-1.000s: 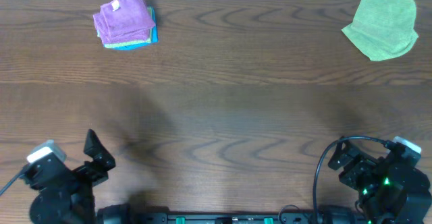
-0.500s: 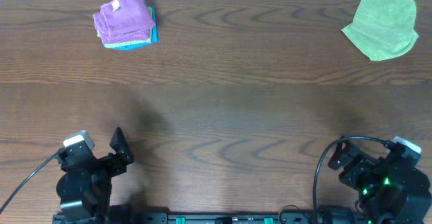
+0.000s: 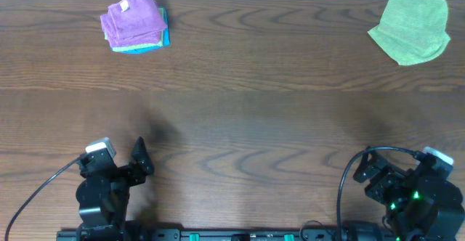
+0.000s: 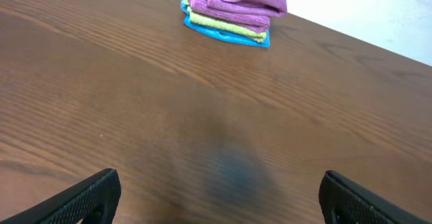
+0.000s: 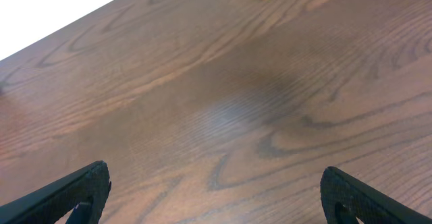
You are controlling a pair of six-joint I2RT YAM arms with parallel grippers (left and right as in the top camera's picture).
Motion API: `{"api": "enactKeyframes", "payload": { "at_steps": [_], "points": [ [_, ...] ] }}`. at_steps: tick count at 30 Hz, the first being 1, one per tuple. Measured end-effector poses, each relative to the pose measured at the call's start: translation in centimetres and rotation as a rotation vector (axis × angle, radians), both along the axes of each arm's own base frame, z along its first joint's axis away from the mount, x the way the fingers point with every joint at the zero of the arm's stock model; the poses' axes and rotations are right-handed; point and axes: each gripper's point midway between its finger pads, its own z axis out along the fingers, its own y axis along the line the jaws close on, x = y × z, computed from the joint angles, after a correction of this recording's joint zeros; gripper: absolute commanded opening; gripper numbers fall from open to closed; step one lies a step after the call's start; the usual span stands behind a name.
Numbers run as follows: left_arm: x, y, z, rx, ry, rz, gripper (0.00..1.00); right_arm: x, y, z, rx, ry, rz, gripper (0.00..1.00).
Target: Fold the cloth
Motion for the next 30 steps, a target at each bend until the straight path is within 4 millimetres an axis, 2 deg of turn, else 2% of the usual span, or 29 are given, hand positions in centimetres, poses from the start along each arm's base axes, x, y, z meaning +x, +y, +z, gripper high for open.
{"api": "enactKeyframes", "payload": {
  "at_steps": [16, 30],
  "points": [
    [0.8, 0.1, -3.4, -0.002, 0.021, -0.001, 0.95, 0.0, 0.0, 0.0, 0.0, 0.0, 0.0, 0.99],
    [0.9, -0.1, -3.2, -0.001, 0.009, -0.008, 0.95, 0.0, 0.0, 0.0, 0.0, 0.0, 0.0, 0.99]
  ]
}}
